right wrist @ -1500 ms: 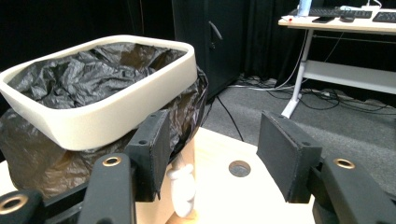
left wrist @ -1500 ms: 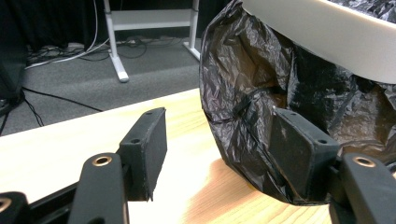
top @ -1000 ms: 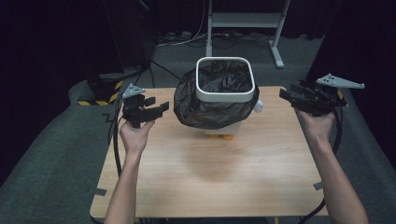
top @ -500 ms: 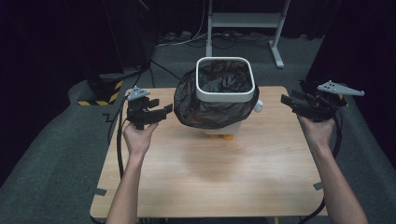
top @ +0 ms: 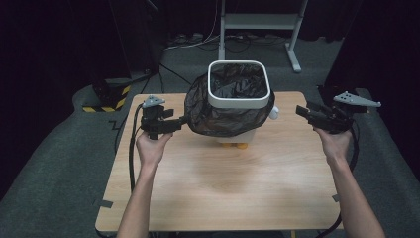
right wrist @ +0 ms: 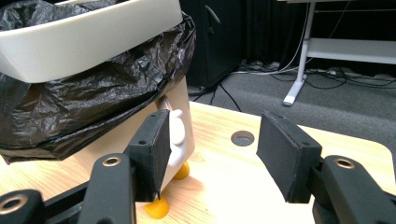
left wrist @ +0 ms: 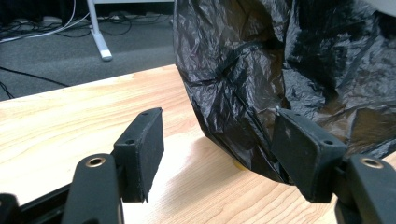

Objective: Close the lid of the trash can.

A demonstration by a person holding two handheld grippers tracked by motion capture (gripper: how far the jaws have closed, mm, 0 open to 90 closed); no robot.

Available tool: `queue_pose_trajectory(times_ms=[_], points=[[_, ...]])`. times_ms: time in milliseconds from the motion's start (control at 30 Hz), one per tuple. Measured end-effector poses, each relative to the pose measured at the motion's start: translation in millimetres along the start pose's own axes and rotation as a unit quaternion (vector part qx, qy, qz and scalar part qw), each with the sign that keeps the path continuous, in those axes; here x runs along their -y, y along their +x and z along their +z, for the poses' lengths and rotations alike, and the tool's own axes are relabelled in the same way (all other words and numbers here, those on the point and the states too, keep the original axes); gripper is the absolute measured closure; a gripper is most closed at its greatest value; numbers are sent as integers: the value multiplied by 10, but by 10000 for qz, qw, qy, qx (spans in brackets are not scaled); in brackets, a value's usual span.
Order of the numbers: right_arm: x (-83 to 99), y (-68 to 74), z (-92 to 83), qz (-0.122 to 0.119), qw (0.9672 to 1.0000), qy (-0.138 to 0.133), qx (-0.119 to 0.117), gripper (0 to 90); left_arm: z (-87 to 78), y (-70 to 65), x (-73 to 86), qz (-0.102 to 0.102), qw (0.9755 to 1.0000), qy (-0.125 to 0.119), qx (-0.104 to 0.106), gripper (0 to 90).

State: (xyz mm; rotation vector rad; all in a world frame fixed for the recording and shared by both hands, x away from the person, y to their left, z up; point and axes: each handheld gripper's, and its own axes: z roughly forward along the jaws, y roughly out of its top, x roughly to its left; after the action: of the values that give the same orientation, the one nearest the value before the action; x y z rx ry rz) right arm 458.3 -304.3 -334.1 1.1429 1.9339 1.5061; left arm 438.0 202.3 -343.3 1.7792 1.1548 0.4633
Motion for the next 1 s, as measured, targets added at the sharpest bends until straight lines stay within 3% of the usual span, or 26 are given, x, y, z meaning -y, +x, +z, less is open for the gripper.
queue_pose_trajectory(times_ms=[400, 1000], points=[[127, -46, 35, 106, 9999, 27, -12, 430, 58, 14, 113, -127, 9998, -103, -93, 339], [326, -66, 115, 170, 9998, 108, 86, 428, 145, 19, 231, -119, 9999, 28, -120, 340]])
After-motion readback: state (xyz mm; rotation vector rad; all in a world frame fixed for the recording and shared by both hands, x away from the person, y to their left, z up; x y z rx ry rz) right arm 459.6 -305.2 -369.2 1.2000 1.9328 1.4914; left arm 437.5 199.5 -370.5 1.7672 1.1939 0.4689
